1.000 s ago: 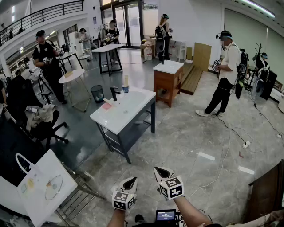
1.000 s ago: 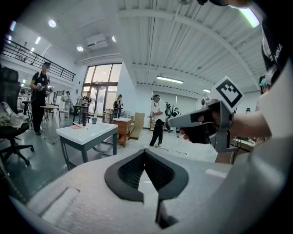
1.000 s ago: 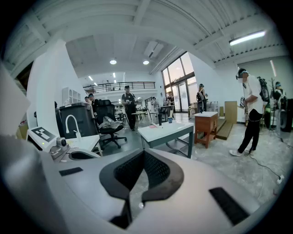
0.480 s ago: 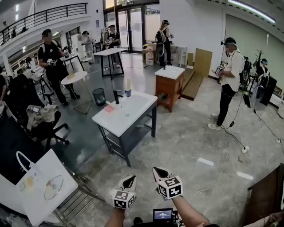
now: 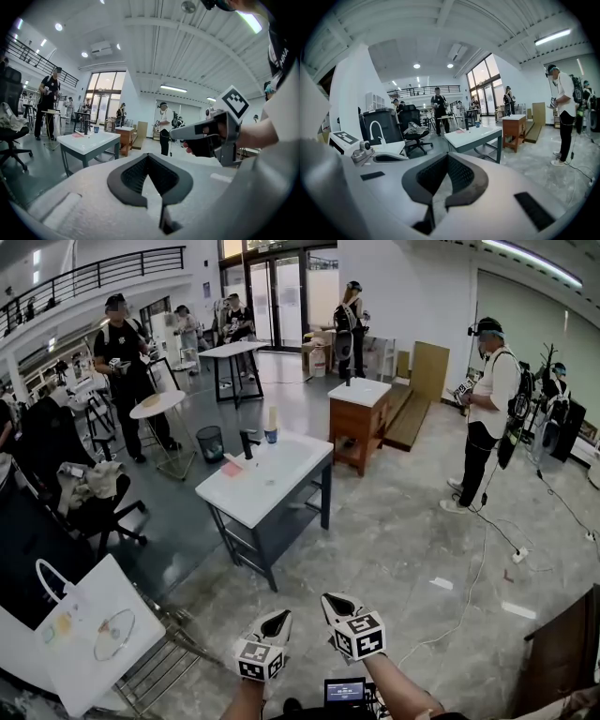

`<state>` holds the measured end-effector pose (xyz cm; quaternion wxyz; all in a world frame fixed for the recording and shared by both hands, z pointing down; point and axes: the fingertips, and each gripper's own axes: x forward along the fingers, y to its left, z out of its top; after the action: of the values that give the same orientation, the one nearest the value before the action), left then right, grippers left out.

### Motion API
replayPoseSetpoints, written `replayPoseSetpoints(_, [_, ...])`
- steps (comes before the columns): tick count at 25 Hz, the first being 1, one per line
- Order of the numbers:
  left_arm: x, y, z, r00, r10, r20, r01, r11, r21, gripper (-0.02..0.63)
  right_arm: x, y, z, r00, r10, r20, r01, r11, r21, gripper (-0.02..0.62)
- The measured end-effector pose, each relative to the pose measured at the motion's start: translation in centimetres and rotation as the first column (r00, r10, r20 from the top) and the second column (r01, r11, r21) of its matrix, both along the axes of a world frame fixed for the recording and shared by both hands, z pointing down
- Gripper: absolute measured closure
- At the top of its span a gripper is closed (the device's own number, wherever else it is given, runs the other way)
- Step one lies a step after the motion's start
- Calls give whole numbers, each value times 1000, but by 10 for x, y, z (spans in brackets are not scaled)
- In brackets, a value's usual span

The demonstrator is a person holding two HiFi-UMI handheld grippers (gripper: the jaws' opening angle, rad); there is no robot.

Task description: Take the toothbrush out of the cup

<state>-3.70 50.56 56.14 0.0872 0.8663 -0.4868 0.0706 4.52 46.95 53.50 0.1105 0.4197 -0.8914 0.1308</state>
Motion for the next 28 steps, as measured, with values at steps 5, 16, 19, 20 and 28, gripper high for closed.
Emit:
replayPoseSetpoints(5, [8,-1,3,1000,-4,4,4,1000,-3,597,5,1,6,1000,-15,2,15,1000,-11,586])
replayPoseSetpoints(16, [27,-4,8,999,-50,7,50,999,-17,597,29,-5,7,999,-42,23,43,999,-22,586])
replayPoseSetpoints(19, [33,-5,9,998,-68,9,68,998,-16,597,38,-6,10,998,-50,30,50,998,-27,586])
replayPoseSetpoints(20, [36,-5,10,997,-74,9,74,997,-18,597,42,-7,11,998,-50,32,52,998,-31,586])
replayPoseSetpoints(28, [49,-14,28,996,-88,15,88,995,-53,597,60,-20,29,998,-47,42,50,997,-65,586])
